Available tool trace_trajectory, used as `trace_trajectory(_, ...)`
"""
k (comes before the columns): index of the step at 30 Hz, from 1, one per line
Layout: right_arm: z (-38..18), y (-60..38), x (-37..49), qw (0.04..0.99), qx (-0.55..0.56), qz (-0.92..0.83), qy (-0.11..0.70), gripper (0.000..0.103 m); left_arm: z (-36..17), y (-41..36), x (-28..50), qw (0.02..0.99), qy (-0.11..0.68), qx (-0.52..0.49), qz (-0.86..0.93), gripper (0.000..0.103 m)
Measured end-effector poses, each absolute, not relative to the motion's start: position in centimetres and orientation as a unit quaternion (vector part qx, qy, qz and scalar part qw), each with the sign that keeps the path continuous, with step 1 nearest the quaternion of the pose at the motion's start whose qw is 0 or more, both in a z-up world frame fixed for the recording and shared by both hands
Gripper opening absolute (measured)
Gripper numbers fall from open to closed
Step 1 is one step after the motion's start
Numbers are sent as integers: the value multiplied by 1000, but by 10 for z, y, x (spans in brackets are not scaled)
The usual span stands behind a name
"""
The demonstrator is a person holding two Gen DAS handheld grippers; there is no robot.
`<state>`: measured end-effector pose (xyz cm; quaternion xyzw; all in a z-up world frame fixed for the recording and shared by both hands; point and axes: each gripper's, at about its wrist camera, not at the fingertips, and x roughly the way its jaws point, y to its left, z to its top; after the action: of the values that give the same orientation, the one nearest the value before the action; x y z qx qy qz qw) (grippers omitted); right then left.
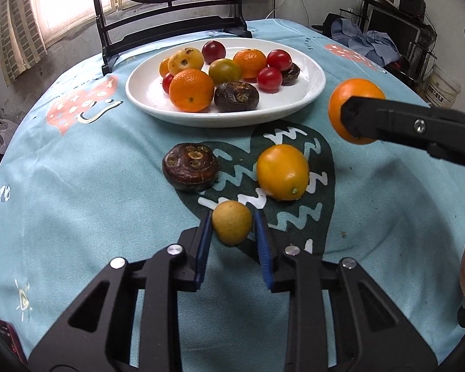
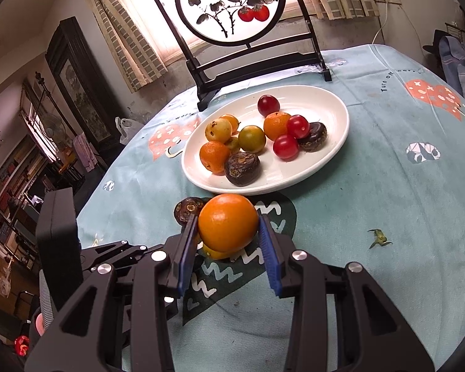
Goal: Organize fruits
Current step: 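Carry the orange and yellow-green fruit onto the white plate while both grippers release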
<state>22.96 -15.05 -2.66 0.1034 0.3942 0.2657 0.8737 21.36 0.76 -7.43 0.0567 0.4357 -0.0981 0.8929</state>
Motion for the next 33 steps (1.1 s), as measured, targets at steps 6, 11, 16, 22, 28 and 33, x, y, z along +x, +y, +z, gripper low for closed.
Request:
trace_trajectory(6,-30,-143,226,881,76,261,386,39,-71,11,209,893,436,34,-106,26)
trace_trajectory(11,-32,-141,226,881,72,261,388,39,-65,10,199,898,424,17,-118,26)
trace_trajectory(16,-28,-145,226,885,75,259,378,40,-51,19,192,904,408,-24,-130,26)
trace_trajectory(22,-16,-152,235,892,79,256,364,39,-21,29,201,911,383,-50,-145,26)
trace_trajectory(28,0,-154,269,907,63,239,340,39,9,29,246,921,363,-45,-137,26)
trace_trajectory(33,-4,-151,318,913,55,211,345,39,19,25,299,925,358,-45,-117,26)
